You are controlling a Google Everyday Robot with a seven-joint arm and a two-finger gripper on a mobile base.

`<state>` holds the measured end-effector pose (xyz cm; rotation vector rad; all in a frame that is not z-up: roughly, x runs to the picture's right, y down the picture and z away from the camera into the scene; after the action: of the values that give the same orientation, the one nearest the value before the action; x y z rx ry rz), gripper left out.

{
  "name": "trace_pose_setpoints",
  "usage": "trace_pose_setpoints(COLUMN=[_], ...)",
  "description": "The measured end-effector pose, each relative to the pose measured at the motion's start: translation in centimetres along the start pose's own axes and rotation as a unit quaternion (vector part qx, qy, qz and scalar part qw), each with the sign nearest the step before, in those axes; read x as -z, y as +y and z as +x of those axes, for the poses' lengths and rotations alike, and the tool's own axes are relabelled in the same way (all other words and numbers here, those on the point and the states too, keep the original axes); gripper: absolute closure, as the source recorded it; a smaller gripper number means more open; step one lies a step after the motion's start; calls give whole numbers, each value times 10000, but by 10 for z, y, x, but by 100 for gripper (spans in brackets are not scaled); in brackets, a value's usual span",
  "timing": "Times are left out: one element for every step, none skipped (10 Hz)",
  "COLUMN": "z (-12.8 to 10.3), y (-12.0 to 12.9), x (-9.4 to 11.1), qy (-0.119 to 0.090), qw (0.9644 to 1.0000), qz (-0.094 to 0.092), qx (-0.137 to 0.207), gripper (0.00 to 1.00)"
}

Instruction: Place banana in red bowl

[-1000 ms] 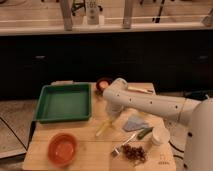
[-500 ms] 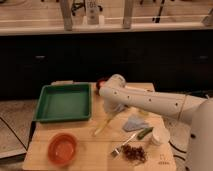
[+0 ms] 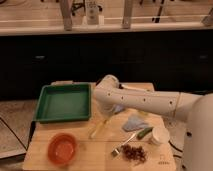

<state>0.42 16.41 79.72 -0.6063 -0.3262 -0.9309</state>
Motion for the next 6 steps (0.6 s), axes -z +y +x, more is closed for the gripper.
trace_pose_setpoints(z=[-8,-13,-17,-21,-25,-32], y=[-7,-13,-17,-17,-18,-21], x=[1,1,1,1,4,7], qy=[-6,12,15,27,42,39], qw=[9999,9998,9996,9992,9990,9987], qz=[-28,-42,-62,-71,-57,-42], qx=[113,206,284,381,442,506], gripper=[98,96,92,92,96,99])
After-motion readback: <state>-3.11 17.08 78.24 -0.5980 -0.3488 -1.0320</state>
